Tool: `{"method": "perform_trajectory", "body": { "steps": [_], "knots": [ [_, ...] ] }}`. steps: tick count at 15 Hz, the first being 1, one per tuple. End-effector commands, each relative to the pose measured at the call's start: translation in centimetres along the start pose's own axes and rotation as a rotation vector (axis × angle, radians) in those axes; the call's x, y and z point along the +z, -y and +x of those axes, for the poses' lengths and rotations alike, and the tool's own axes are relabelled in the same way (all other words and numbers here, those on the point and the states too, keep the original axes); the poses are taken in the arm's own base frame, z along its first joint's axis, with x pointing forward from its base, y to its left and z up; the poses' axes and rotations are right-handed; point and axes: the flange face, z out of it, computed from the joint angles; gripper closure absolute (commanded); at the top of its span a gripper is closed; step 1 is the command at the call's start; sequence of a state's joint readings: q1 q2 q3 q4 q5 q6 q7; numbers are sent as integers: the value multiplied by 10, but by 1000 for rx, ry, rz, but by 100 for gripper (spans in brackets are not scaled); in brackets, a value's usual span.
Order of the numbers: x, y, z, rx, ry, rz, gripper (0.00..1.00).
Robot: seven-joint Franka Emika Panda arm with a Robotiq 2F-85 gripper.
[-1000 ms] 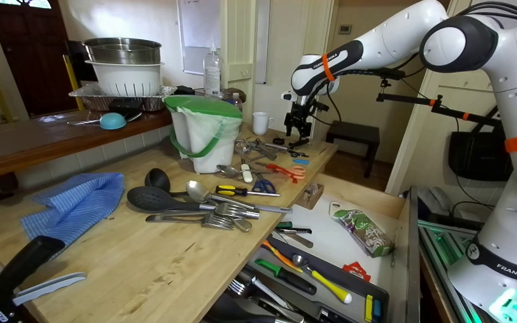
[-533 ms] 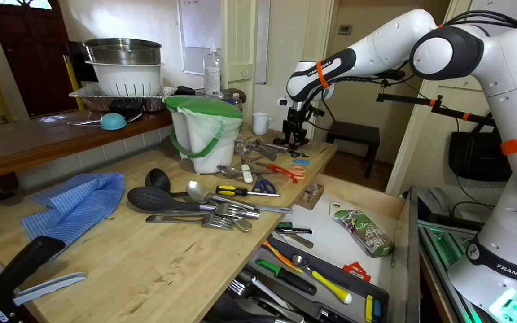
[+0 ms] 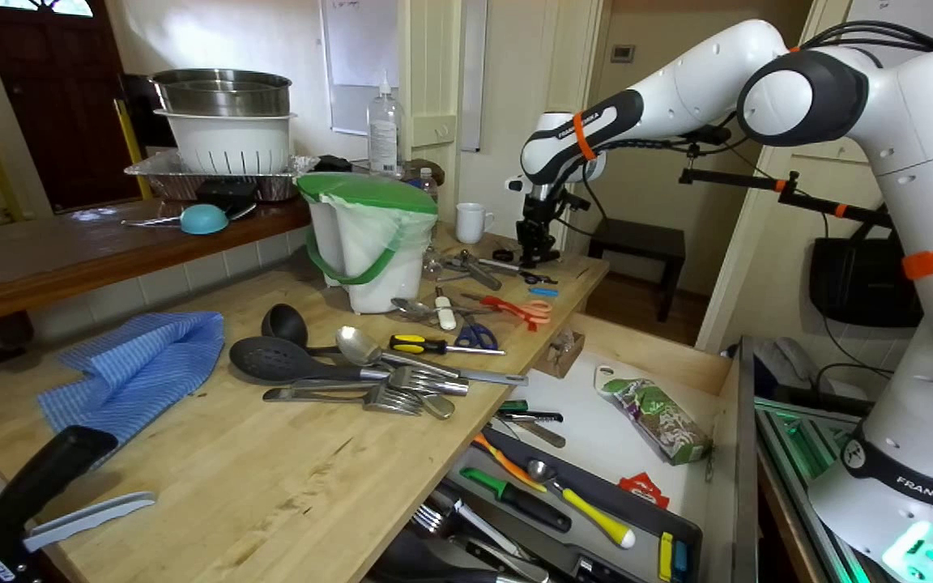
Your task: Move the tool with a black handle on the far right of the table to the left panel of the cutlery rack in the drawer
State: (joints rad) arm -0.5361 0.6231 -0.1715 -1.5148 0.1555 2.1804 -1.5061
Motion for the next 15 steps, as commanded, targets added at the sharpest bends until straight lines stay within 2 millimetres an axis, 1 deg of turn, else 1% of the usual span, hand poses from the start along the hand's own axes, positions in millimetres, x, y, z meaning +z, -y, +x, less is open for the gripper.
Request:
{"method": "perform_trajectory", "body": {
  "steps": [1,3,6,7,11,15],
  "knots": [
    [-7,1,-1,38,28,2,95],
    [-24,15,-4,12,65,17,94],
    [-60,33,-19,-79,158,33,94],
    [-72,38,-25,-76,216,26,94],
    [-116,45,-49,0,406,-106,94],
    [-151,55,-61,83,512,-179,94]
  ]
}}
